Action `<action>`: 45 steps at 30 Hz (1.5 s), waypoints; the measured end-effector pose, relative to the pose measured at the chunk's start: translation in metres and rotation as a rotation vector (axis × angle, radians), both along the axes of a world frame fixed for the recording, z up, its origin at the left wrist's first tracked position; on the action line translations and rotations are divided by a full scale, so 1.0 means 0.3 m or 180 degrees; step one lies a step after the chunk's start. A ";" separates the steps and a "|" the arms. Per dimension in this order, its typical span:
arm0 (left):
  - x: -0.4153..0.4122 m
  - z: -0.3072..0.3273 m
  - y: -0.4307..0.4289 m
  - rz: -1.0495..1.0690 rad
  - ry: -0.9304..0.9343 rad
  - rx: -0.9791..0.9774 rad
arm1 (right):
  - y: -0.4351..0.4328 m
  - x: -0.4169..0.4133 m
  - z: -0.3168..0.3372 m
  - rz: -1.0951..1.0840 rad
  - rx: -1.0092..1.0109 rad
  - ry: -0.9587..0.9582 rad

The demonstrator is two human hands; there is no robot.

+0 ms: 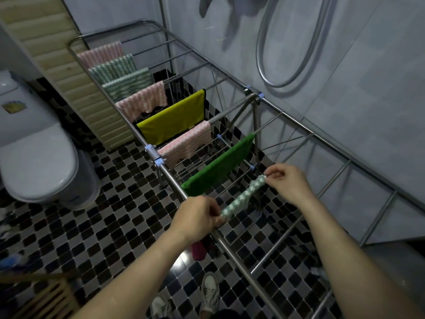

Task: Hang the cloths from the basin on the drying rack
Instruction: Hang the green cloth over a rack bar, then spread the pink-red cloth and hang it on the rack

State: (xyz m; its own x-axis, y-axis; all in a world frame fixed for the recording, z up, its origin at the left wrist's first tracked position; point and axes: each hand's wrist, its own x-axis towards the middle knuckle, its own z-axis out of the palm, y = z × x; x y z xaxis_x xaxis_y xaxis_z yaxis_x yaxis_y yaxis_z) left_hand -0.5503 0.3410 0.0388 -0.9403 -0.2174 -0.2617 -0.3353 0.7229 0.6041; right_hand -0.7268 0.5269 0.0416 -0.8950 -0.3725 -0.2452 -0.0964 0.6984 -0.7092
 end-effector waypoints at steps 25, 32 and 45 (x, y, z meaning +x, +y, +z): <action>0.193 0.443 -0.178 0.1871 0.1140 0.3747 | -0.293 0.392 0.317 0.2311 -0.1147 -0.1924; 0.327 0.537 -0.225 0.1881 0.1673 0.4146 | -0.385 0.546 0.380 0.2383 -0.1443 -0.1499; 0.607 0.574 -0.328 0.1595 0.1845 0.2360 | -0.364 0.735 0.501 0.1647 -0.2477 -0.1847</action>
State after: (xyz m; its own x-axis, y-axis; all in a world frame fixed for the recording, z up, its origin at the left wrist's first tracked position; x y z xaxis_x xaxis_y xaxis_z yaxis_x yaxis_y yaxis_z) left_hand -0.3680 0.2428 0.2110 -0.8113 -0.5839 -0.0286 -0.0126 -0.0314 0.9994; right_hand -0.5063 0.4178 0.1919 -0.4107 -0.9047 -0.1135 0.2420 0.0118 -0.9702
